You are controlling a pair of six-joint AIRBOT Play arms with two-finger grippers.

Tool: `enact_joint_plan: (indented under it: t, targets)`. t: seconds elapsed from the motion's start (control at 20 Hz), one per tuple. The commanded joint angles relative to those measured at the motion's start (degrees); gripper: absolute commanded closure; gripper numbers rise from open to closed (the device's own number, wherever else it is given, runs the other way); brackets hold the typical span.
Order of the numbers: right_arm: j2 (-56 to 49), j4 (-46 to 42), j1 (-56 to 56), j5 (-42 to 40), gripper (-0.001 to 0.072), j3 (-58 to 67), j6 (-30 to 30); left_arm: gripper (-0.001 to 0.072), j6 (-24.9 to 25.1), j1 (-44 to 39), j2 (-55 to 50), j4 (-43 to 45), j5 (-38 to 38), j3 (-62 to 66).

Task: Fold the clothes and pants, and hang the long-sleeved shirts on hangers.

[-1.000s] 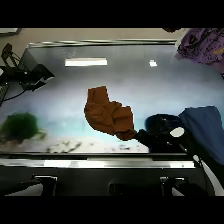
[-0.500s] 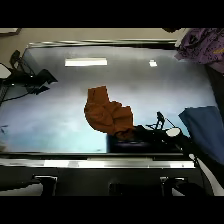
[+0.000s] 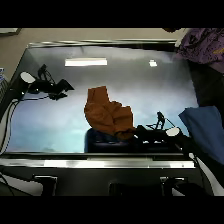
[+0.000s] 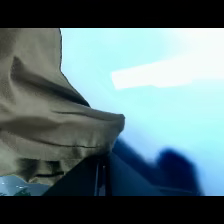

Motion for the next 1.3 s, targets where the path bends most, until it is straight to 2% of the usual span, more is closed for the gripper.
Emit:
enact_joint_plan:
  t: [0.0, 0.15, 0.35, 0.45, 0.5, 0.65, 0.7, 0.8, 0.85, 0.95, 1.05, 1.25]
  targets:
    - [0.0, -0.2, 0.0, 1.4, 0.0679, 0.3, 1.2, 0.0069, 5.4, -1.7, -5.1, -4.0, 2.6, 0.1]
    - [0.0, -0.3, 0.0, 3.0, 0.0679, 0.3, 0.9, 0.0069, 9.0, -3.0, -7.9, -10.0, 6.1, 0.1]
    - [0.0, -0.2, 0.0, 3.4, 0.0679, 0.3, 1.0, 0.007, 9.6, -4.7, -11.5, -14.6, 8.1, 0.1]
    - [0.0, -0.3, 0.0, 3.8, 0.0679, 0.3, 1.0, 0.0073, 10.1, -5.6, -12.6, -15.3, 8.1, 0.1]
    - [0.0, -0.2, 0.0, 4.0, 0.0679, 0.3, 1.0, 0.0108, 10.3, -6.2, -12.9, -15.3, 8.1, 0.1]
    - [0.0, -0.2, 0.0, 4.2, 0.0679, 0.3, 1.0, 0.0111, 10.3, -7.7, -13.7, -15.3, 8.5, 0.1]
    - [0.0, -0.2, 0.0, 4.2, 0.0679, 0.3, 1.2, 0.0136, 10.3, -8.1, -13.9, -15.3, 8.9, 0.1]
    - [0.5, -0.2, 0.0, 4.0, 0.0679, 0.3, 1.2, 0.0535, 10.4, -8.6, -14.1, -15.4, 9.0, 0.1]
    - [1.3, -0.3, 0.0, 3.7, 0.0679, 0.3, 1.2, 0.069, 10.3, -8.5, -13.9, -15.5, 9.0, 0.3]
    - [3.7, -1.8, 0.0, 3.3, 0.068, 1.6, 1.6, 0.0691, 10.4, -7.9, -12.8, -15.3, 8.9, 2.3]
    - [5.9, -8.7, -0.1, 4.2, 0.068, 6.4, 5.6, 0.0693, 9.9, -6.8, -10.3, -12.0, 8.6, 6.6]
    - [9.3, -31.4, -0.1, 10.1, 0.068, 25.3, 14.5, 0.0694, 1.8, -4.7, -1.0, 7.7, 4.2, 19.5]
